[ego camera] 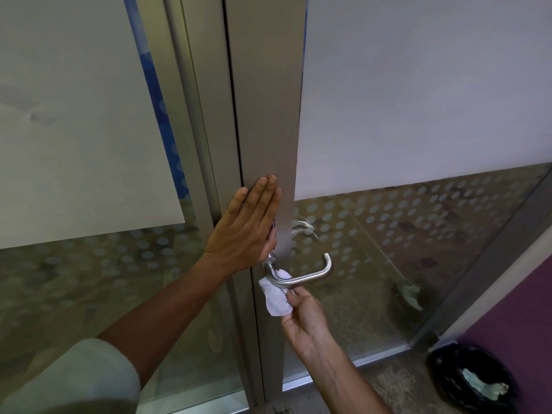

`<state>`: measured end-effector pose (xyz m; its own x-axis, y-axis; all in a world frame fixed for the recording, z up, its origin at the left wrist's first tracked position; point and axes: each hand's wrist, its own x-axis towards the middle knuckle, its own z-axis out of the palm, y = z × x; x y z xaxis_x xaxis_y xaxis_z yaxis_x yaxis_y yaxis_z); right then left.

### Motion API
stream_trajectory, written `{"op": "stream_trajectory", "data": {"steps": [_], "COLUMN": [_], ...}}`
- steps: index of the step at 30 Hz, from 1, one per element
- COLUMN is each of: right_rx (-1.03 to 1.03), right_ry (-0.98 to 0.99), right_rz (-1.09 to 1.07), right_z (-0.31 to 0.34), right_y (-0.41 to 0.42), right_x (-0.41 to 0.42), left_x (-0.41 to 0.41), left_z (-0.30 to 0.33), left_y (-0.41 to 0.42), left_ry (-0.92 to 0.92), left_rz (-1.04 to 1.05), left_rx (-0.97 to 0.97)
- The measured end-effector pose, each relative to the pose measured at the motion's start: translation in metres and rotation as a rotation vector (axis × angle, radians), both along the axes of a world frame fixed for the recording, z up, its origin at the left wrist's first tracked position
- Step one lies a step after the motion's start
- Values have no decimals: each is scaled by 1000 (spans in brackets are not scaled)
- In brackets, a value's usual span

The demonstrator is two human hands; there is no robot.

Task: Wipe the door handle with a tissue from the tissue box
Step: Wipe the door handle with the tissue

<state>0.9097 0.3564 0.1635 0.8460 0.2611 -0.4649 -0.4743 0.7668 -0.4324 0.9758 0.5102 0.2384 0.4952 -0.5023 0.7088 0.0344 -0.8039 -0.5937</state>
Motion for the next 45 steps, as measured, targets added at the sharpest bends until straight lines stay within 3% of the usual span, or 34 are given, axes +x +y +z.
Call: {"op": "stream_trajectory", "data": {"steps": [11, 20, 39, 45], "right_rx": [115, -5, 42, -88], "right_ry": [7, 34, 68, 22], "right_rz": [-86, -115, -190, -247], "right_z": [-3, 1, 14, 20], "right_y": [-46, -70, -70, -83], "right_x": [14, 37, 60, 60], "left_x": [2, 4, -9, -9], "left_z": [-1, -4, 5, 4], "left_y": [0, 1, -6, -6], "left_ry": [4, 21, 83, 91], "left_rz": [9, 26, 38, 64], "left_rx": [-4, -26, -46, -56]}}
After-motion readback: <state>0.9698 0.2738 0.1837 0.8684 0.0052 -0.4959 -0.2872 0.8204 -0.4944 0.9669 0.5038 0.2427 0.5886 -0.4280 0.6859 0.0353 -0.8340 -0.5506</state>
